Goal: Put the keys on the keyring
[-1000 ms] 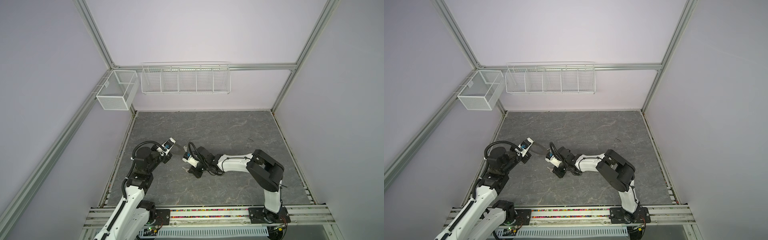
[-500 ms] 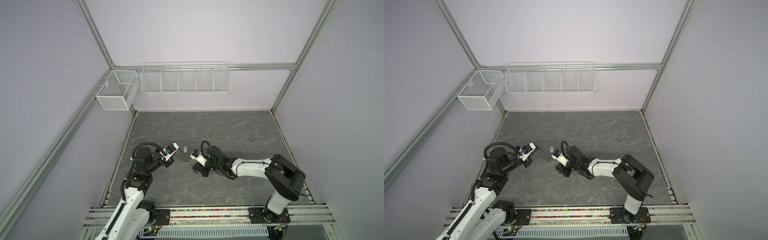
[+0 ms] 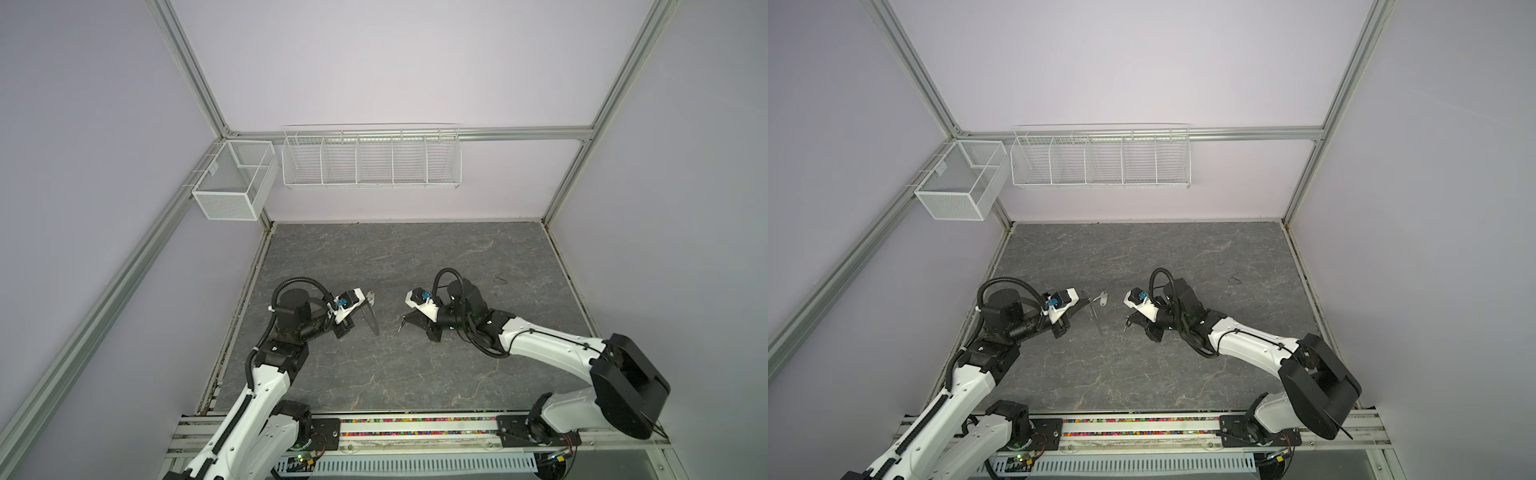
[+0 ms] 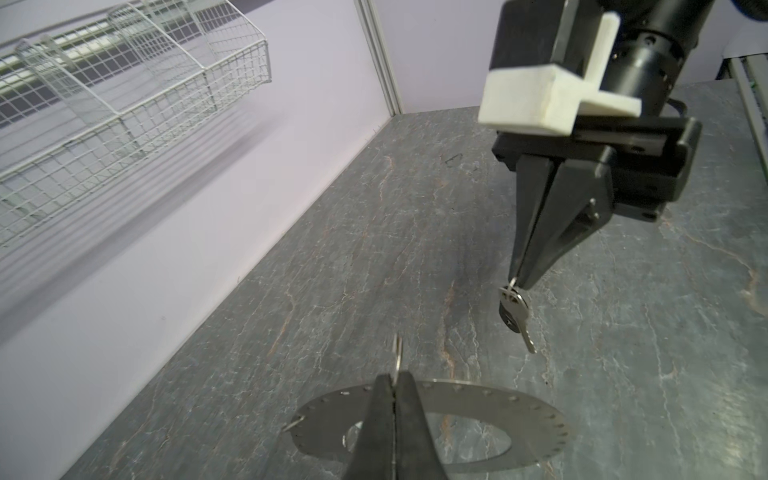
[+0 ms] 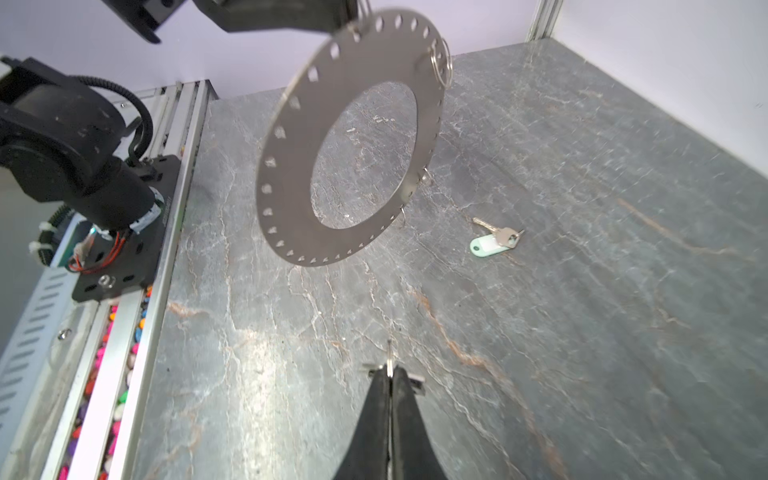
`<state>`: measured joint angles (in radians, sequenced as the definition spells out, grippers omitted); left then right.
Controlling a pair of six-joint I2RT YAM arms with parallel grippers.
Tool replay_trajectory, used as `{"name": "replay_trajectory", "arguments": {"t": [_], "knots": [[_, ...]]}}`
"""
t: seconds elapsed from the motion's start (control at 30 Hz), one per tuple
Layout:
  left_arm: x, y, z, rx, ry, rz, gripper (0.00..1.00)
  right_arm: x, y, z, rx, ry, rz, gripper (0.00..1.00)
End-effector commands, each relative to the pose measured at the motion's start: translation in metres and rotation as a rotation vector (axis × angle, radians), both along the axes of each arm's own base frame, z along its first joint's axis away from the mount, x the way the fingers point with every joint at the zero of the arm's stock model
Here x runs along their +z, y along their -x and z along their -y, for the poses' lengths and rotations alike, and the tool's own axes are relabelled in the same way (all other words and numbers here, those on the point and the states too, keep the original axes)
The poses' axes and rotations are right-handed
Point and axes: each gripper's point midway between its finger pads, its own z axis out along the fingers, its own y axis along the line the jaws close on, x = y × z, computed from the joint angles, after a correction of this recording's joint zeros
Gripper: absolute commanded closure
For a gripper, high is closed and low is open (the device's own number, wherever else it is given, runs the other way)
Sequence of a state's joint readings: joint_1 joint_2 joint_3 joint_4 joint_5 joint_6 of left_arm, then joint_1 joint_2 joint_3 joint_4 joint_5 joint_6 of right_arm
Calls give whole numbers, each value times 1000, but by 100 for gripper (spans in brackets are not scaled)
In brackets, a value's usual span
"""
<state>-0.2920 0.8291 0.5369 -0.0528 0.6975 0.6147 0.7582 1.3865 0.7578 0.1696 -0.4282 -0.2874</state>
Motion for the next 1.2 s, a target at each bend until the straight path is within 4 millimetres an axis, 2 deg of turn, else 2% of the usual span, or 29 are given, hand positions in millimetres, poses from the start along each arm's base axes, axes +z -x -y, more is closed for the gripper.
{"name": "replay_trajectory", "arguments": {"t": [0.0,0.27,0.43,0.73,0.97,1.17], "knots": [[13,8,15,-79,-16,35,100,-5,10,20,62,90,91,93],[0,15,49,-191,-66,29,100,15,5,46,68,191,281,93],[-4,16,69,-239,-107,72,100,29,9,47,94,173,341,93],[-10,21,103,-357,-110,46,100,32,20,43,162,147,377,93],[-17,28,122,-421,-99,19,100,35,11,44,124,139,429,93],[-22,33,127,-446,-99,-3,100,36,4,47,87,144,505,93]]}}
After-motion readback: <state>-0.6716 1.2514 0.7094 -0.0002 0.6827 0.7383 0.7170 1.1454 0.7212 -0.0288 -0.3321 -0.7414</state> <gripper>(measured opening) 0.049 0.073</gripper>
